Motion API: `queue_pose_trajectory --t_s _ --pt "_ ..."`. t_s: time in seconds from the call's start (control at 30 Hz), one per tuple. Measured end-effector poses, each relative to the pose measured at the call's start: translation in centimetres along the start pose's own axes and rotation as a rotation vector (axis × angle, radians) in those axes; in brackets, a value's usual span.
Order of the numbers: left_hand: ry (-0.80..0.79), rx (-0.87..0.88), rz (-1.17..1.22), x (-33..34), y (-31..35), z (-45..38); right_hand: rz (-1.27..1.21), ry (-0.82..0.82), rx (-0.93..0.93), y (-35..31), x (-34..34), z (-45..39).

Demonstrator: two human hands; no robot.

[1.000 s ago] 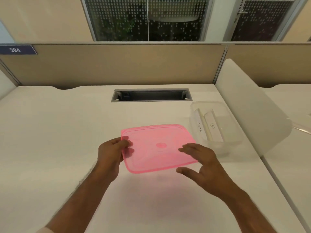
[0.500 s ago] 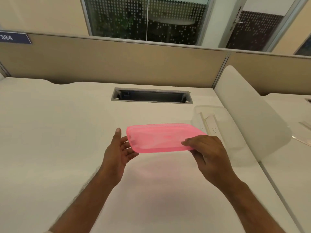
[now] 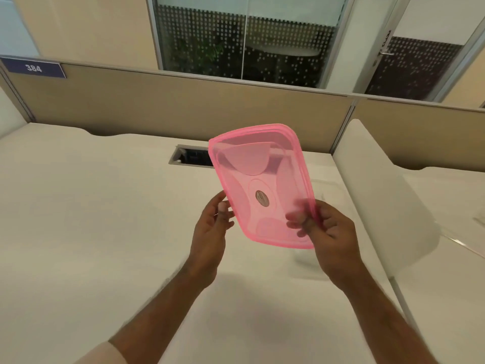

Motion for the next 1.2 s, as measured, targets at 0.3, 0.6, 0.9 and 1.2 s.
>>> queue_pose_trajectory --t_s 0.3,0.6,0.9,1.2 --pt "0.148 0.031 -0.066 7.4 -0.3 -0.4 -0.172 0.039 0.178 4.2 -9.0 -0.5" --pt "0.247 -0.027 -0.2 14.5 -2.6 -1.3 0.283 0.176 0.137 7.3 -16.7 -1.4" --pt "0.178 -0.006 -0.644 17.9 -6.4 -5.2 0.577 0.264 0.182 11.4 -18.4 -3.9" --pt "0.165 0.0 -0.844 17.9 -7.2 -9.1 0.777 0.298 0.261 13.9 -17.2 -5.7"
Point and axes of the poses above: each hand's wrist, its own z-axis away from the middle knuckle, its own x-axis out of the palm, y = z × x, the point moved 10 cm from there along -z, towards the middle knuckle, and after that the axes turned 3 degrees about -z, right-handed, at the moved point
